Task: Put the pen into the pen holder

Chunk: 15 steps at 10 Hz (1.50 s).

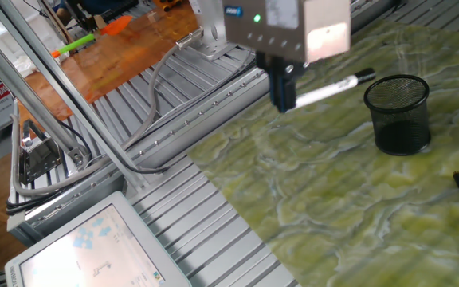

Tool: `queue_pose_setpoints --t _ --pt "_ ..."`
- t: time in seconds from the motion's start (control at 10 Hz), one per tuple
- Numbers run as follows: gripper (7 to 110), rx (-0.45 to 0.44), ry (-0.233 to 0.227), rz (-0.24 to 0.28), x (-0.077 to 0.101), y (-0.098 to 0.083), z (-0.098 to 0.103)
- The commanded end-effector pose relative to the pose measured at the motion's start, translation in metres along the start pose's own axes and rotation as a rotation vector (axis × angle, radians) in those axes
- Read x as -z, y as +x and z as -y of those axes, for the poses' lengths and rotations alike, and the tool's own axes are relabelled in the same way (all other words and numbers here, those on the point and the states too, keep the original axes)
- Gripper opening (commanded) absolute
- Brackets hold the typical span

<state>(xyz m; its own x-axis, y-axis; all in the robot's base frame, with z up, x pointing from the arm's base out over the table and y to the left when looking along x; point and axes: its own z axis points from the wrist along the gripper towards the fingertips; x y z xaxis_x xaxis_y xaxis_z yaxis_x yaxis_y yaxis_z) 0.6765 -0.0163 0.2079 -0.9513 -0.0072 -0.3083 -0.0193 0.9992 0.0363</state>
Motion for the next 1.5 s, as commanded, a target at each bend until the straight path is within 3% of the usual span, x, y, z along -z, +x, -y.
queue_pose_setpoints --t 0.0,0.4,0.6,1.0,1.4 --pt "7 0.012 -0.011 -0.011 0.011 0.019 0.002" --pt "7 0.006 -0.026 -0.018 0.017 0.037 0.004" --pt "7 0.035 -0.043 0.026 0.012 0.033 0.012" --pt "7 0.08 -0.042 0.051 -0.017 0.039 0.032" --pt "7 0.092 -0.078 0.106 -0.037 0.036 0.022"
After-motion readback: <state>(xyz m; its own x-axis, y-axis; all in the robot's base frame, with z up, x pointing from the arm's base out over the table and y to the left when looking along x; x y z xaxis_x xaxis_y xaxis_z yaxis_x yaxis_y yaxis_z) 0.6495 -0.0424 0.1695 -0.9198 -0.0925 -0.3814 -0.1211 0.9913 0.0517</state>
